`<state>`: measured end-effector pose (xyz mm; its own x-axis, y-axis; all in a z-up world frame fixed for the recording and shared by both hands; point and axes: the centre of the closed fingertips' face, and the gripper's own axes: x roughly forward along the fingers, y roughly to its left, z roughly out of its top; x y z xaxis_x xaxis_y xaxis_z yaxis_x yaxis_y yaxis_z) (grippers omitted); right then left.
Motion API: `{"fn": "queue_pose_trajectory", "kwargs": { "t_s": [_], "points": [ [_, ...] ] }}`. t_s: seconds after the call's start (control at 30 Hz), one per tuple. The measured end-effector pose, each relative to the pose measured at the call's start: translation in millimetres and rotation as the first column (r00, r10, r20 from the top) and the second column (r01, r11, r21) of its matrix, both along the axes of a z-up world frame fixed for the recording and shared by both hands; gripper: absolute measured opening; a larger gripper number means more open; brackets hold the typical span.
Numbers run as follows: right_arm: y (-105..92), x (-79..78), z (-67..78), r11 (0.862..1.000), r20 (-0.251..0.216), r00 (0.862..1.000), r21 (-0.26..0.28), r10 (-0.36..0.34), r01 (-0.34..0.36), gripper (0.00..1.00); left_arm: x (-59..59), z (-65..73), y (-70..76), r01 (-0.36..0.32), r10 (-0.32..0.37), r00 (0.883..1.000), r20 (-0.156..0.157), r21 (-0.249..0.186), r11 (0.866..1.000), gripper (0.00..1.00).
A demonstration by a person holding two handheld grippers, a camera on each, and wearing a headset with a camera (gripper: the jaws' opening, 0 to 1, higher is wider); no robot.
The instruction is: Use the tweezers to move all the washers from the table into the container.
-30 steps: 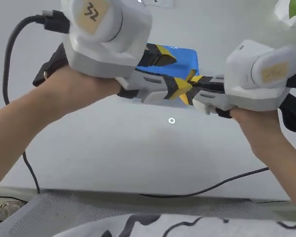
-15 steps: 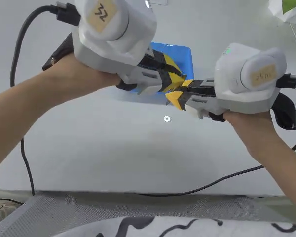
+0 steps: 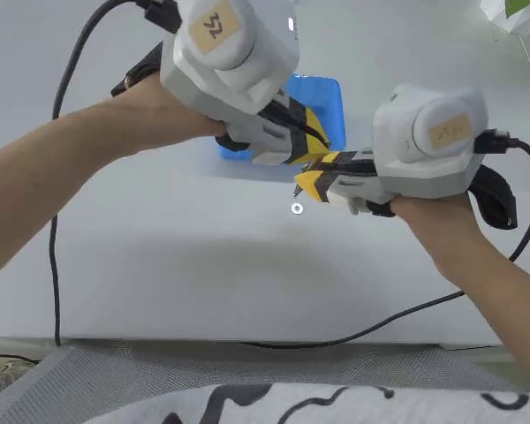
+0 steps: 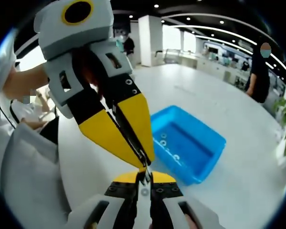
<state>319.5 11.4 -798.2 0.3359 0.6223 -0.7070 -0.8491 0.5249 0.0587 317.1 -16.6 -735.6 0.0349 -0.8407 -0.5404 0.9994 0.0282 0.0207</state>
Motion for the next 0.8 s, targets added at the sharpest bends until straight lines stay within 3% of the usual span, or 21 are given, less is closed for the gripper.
{"fn": "queue_pose_trajectory", "kwargs": {
  "t_s": [0.13,0.3,0.47,0.8],
  "points": [
    [-1.9,-1.0,-3.0,1.000,-0.014,1.000,-0.003,0.000,0.000,0.04,-1.8,-2.4,-1.1,0.023,-0.023,0.999,-0.024,0.001,1.000,0.00],
    [-4.2,-0.1,-11.3,1.000,-0.021,1.000,-0.025,-0.010,0.009,0.05,-1.4,-10.3,-3.6,0.040,-0.039,0.999,-0.018,0.019,0.999,0.00],
    [-5.9,-1.7,-16.9,0.999,-0.047,0.999,-0.035,-0.020,0.018,0.05,0.3,-16.8,-2.4,0.053,-0.052,0.998,-0.035,0.034,0.998,0.00],
    [-5.1,-0.8,-13.3,0.999,-0.029,0.999,-0.043,-0.018,0.017,0.05,-2.3,-13.1,-1.2,0.056,-0.055,0.998,-0.028,0.031,0.998,0.00]
  ]
}}
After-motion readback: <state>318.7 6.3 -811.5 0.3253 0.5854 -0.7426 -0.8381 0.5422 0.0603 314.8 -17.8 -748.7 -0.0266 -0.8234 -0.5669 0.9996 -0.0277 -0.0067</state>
